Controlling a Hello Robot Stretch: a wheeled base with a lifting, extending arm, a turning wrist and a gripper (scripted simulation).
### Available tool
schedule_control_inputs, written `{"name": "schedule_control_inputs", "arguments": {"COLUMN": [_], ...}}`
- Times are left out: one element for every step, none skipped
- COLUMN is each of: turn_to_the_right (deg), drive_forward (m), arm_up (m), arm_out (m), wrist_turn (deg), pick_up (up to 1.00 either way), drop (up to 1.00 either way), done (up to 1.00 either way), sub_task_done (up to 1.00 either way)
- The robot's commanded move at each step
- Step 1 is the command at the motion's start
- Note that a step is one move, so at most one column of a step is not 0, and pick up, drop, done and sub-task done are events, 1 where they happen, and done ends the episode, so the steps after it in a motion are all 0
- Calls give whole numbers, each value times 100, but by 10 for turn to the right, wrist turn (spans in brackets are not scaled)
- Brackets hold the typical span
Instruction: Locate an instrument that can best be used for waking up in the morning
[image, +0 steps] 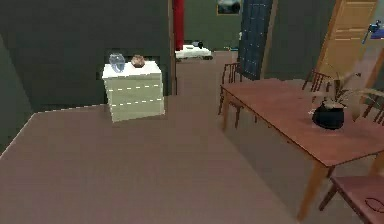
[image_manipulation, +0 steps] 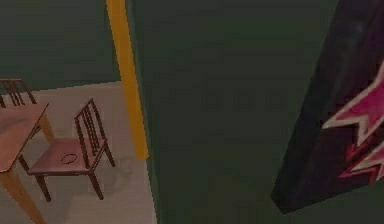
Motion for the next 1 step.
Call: {"name": "schedule_control_inputs", "arguments": {"turn_to_the_right": [0], "drive_forward": [100], "arm_up": [0], "arm_out": [0], "wrist_turn": [0], "pick_up": [0], "drop": [0], "done": [0], "sub_task_done": [0]}}
